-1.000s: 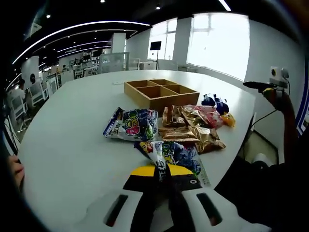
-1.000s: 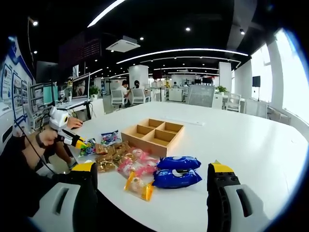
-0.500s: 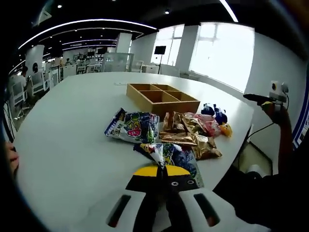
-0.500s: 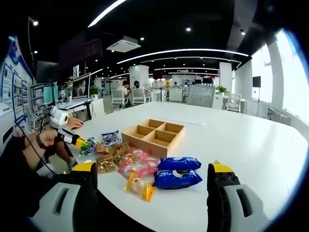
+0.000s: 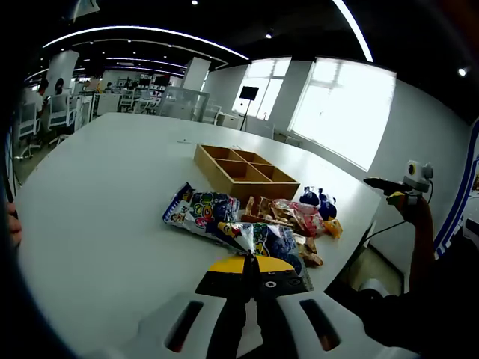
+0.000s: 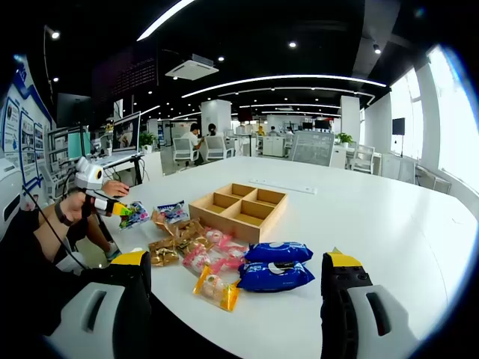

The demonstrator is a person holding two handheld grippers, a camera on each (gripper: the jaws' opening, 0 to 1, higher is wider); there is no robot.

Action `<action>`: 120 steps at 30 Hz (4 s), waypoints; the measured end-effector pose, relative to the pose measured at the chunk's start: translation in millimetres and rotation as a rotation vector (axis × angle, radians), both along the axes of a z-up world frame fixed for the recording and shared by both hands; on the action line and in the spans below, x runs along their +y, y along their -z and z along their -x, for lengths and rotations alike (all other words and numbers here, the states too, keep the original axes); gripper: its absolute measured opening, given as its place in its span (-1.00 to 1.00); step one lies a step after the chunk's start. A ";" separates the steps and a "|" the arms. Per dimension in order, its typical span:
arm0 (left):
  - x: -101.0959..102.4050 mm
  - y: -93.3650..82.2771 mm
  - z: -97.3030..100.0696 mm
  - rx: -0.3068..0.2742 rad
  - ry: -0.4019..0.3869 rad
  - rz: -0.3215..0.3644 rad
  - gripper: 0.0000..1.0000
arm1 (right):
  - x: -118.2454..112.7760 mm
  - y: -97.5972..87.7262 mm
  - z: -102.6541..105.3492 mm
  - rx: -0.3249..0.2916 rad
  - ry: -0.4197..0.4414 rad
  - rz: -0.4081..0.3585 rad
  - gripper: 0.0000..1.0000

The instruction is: Pick up the scattered marshmallows, QQ candies, Oreo cookies, and mixed nuts on the table and sort them into separate containers

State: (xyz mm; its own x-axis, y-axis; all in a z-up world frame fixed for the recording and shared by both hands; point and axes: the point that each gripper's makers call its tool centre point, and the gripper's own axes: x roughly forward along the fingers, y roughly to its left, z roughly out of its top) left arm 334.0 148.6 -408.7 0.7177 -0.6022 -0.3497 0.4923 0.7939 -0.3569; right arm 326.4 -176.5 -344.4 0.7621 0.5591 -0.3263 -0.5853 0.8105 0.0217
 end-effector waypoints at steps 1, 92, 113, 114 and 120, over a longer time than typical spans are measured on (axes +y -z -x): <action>-0.1 -1.3 0.4 -0.002 0.001 0.006 -0.87 | 0.1 -0.6 0.1 -0.001 0.001 -0.002 0.80; -79.1 -73.0 -217.8 -0.094 -0.026 0.038 -0.87 | -10.8 3.9 -5.3 0.016 0.028 0.010 0.80; -82.1 -65.4 -237.6 -0.084 -0.060 0.034 -0.87 | -12.3 5.7 -6.5 0.021 0.030 0.014 0.80; -82.5 -64.8 -237.8 -0.084 -0.061 0.033 -0.87 | -12.6 5.7 -6.6 0.021 0.031 0.013 0.80; -82.4 -62.3 -240.8 -0.083 -0.069 0.032 -0.87 | -13.3 5.6 -6.5 0.021 0.032 0.013 0.80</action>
State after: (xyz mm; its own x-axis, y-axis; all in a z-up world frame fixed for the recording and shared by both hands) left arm 574.8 66.2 -346.4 0.7835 -0.5602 -0.2689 0.4655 0.8158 -0.3431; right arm 332.9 -189.8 -350.0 0.7725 0.5301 -0.3497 -0.5586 0.8291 0.0227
